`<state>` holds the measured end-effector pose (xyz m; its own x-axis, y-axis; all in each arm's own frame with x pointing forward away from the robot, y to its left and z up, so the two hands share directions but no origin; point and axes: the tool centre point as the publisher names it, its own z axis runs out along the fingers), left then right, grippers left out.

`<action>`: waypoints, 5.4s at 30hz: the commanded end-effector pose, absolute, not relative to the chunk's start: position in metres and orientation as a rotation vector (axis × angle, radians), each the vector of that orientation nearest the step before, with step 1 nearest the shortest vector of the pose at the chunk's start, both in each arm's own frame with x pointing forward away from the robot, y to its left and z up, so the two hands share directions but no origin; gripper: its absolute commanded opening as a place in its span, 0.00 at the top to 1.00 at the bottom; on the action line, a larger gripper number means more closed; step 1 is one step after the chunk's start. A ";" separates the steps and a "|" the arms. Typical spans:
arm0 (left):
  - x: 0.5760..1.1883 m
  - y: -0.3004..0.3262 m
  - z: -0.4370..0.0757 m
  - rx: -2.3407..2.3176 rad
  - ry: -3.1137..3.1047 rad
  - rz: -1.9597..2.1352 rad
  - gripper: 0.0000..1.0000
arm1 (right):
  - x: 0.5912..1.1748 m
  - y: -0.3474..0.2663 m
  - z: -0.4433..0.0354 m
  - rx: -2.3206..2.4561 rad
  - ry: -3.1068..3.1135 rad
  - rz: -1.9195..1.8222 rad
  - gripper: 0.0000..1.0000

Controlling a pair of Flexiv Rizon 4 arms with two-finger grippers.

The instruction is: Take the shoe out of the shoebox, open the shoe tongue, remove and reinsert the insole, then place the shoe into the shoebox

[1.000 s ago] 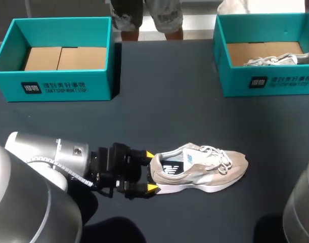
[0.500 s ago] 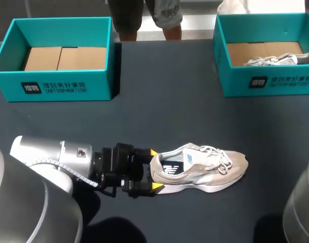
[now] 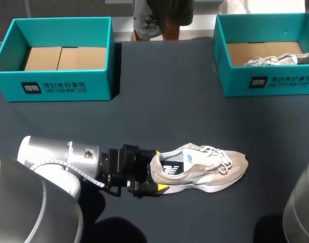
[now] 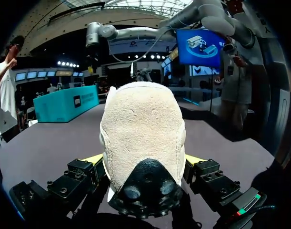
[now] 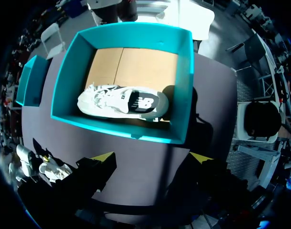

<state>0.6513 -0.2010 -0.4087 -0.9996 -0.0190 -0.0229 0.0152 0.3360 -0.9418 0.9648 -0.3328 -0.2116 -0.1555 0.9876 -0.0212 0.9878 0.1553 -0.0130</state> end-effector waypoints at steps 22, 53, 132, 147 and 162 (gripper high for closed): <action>0.659 -0.217 -0.420 -0.040 2.592 -1.717 1.00 | 0.964 -0.333 -0.212 2.036 2.379 -0.037 0.00; 0.659 -0.217 -0.420 -0.058 2.584 -1.718 1.00 | 0.964 -0.333 -0.212 2.036 2.379 -0.037 0.00; 0.659 -0.217 -0.420 -0.058 2.584 -1.718 1.00 | 0.891 -0.249 -0.200 2.122 2.386 -0.075 0.00; 0.659 -0.217 -0.420 -0.058 2.584 -1.718 1.00 | 0.866 -0.223 -0.197 1.885 2.542 0.004 0.00; 0.659 -0.217 -0.420 -0.058 2.584 -1.718 1.00 | 0.853 -0.178 -0.185 1.907 2.535 0.058 0.00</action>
<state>0.6592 -0.2145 -0.4191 -0.9986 -0.0521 -0.0108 -0.0101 0.3848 -0.9229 0.8607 -0.1847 -0.1909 -0.2812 0.9580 0.0559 0.9595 0.2818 -0.0037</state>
